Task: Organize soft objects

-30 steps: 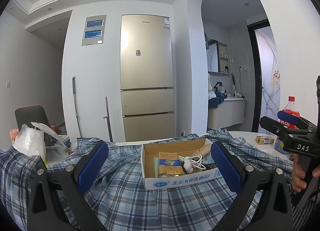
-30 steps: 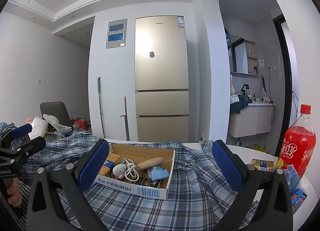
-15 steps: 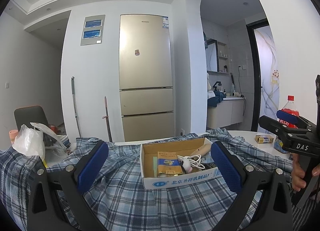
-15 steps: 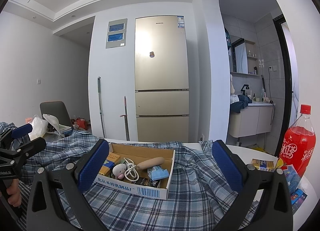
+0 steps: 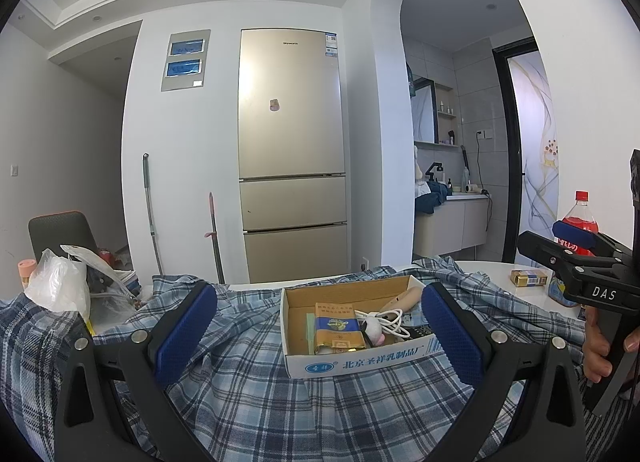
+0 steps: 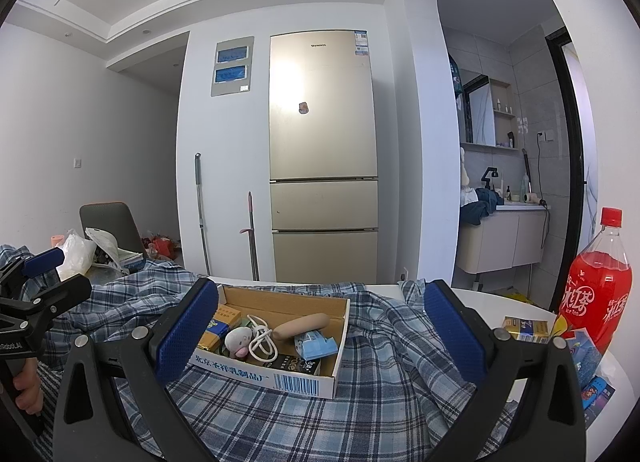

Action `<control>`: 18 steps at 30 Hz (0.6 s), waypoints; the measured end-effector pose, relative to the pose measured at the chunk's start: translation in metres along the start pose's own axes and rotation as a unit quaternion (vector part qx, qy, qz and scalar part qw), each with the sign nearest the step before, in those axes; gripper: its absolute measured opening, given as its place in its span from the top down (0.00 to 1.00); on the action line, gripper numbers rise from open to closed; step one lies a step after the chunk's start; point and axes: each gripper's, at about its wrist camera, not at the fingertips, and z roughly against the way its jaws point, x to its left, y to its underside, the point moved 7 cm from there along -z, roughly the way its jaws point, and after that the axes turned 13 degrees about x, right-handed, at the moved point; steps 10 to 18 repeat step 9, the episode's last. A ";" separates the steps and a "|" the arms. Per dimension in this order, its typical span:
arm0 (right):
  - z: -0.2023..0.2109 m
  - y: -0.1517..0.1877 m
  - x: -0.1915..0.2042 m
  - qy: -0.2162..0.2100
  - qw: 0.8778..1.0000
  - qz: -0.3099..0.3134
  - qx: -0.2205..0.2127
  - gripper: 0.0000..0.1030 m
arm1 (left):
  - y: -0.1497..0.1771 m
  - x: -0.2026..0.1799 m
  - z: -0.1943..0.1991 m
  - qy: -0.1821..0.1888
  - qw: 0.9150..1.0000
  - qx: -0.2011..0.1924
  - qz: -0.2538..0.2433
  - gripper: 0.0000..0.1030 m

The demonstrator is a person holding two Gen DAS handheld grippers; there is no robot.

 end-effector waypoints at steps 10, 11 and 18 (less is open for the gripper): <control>0.000 0.000 0.000 0.000 1.000 0.000 0.000 0.00 | 0.000 -0.001 0.000 0.000 1.000 0.001 0.000 0.00; 0.000 0.000 0.000 0.000 1.000 0.000 0.000 0.00 | 0.000 -0.001 0.000 0.000 1.000 0.001 0.000 0.00; 0.000 0.000 0.000 0.000 1.000 0.000 0.000 0.00 | 0.000 -0.001 0.000 0.000 1.000 0.001 0.000 0.00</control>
